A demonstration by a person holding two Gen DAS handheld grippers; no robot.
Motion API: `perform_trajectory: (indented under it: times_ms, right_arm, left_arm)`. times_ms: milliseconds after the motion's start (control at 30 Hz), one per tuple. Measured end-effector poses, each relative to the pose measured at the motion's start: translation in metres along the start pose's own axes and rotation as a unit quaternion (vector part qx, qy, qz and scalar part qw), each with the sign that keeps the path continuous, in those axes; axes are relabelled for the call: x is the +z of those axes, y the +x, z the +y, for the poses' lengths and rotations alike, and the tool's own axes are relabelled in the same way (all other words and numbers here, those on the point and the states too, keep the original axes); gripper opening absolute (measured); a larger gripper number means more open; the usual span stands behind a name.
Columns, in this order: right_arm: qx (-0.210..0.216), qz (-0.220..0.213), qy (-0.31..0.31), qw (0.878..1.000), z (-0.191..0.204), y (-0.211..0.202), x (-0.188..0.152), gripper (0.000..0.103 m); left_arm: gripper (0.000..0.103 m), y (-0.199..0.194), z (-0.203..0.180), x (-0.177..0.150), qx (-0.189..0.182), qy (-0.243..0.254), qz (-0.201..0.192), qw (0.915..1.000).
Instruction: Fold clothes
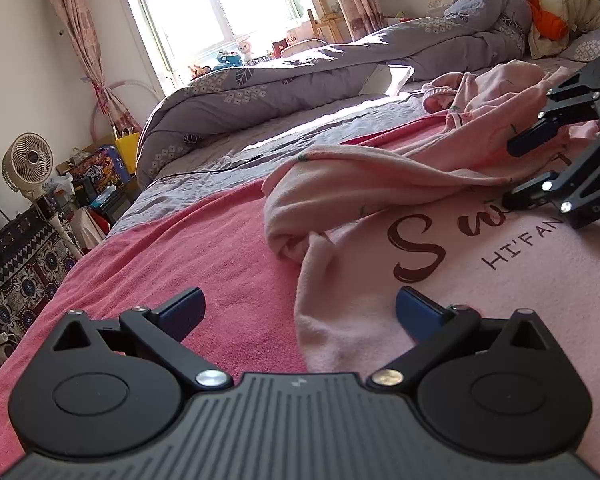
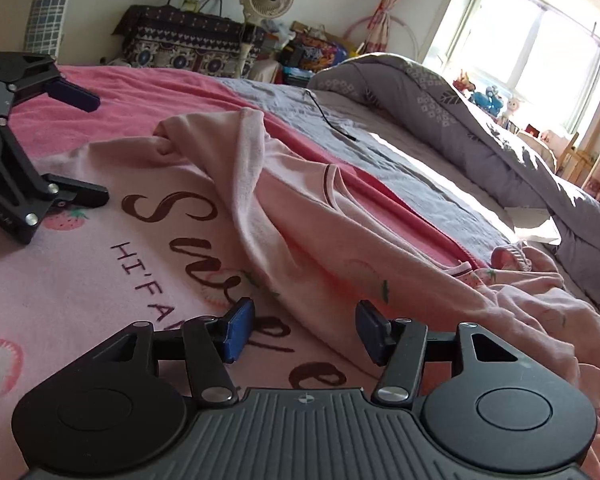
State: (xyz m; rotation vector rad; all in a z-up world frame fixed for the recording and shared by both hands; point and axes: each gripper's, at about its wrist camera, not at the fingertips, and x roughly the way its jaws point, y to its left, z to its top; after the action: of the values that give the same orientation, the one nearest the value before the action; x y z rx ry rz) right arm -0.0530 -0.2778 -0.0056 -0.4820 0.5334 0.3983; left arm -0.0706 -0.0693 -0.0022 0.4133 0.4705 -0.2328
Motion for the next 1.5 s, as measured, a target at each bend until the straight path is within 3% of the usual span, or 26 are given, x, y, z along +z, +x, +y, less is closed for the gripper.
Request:
perform_trajectory:
  times_ms: [33,100,267,333,400,533,600,767,900,1067,1100,1200,1233,1300,1367,1400,1500]
  right_arm:
    - [-0.003,0.004,0.007,1.000,-0.001,0.011,0.006,0.054]
    - [-0.028,0.013,0.023,0.999,-0.007,0.020,0.021,0.004]
    - [-0.074,-0.057,0.094,0.991,-0.049,0.009,0.060,0.007]
    - [-0.089,-0.079,0.141,0.983,-0.076,0.010,0.073,0.021]
    - [-0.106,-0.086,0.195,0.971,-0.106,0.018,0.080,0.051]
    - [-0.085,-0.087,0.242,0.963,-0.137,0.012,0.052,0.057]
    - [-0.093,-0.082,0.232,0.965,-0.144,0.002,0.033,0.068]
    - [-0.123,-0.056,0.249,0.959,-0.162,-0.023,-0.015,0.075]
    - [-0.123,-0.043,0.281,0.951,-0.168,-0.032,-0.043,0.079]
    - [-0.106,-0.046,0.285,0.951,-0.155,-0.019,-0.037,0.079]
    - [-0.096,-0.047,0.285,0.952,-0.153,-0.016,-0.031,0.079]
    - [0.024,-0.083,0.347,0.934,-0.154,-0.006,-0.016,0.082]
    - [0.022,-0.071,0.362,0.929,-0.154,-0.002,-0.011,0.082]
    - [-0.059,-0.023,0.310,0.949,-0.139,0.007,0.002,0.081]
    - [-0.053,-0.024,0.264,0.963,-0.127,0.004,0.001,0.081]
    - [-0.022,-0.031,0.271,0.962,-0.126,0.000,-0.004,0.082]
    - [0.002,-0.032,0.313,0.949,-0.133,-0.013,-0.017,0.086]
  left_arm:
    - [0.103,0.000,0.001,0.000,-0.001,-0.004,0.001,1.0000]
    - [0.103,0.001,0.003,0.000,-0.003,-0.009,0.002,1.0000]
    - [0.103,0.002,0.002,0.000,-0.004,-0.011,0.003,0.9999]
    - [0.103,0.001,0.001,0.001,-0.003,-0.012,0.003,0.9999]
    - [0.103,0.001,0.001,0.001,0.000,-0.011,0.002,0.9999]
    - [0.103,0.000,0.001,0.000,-0.001,-0.012,0.002,0.9999]
    - [0.103,0.001,0.003,0.000,-0.004,-0.017,0.002,0.9998]
    - [0.103,0.002,0.004,0.001,-0.004,-0.020,0.003,0.9998]
    - [0.103,0.002,0.004,0.001,-0.005,-0.021,0.004,0.9998]
    - [0.103,0.006,0.012,0.001,-0.017,-0.043,0.014,0.9988]
    - [0.103,0.007,0.014,0.001,-0.019,-0.050,0.017,0.9984]
    - [0.103,0.009,0.016,0.001,-0.022,-0.058,0.021,0.9979]
    - [0.103,0.009,0.016,0.001,-0.022,-0.059,0.021,0.9978]
    - [0.103,0.010,0.016,0.001,-0.022,-0.059,0.022,0.9978]
    - [0.103,0.011,0.016,0.002,-0.022,-0.059,0.022,0.9978]
    - [0.103,0.011,0.016,0.002,-0.022,-0.059,0.023,0.9977]
    - [0.103,0.011,0.016,0.002,-0.021,-0.060,0.023,0.9977]
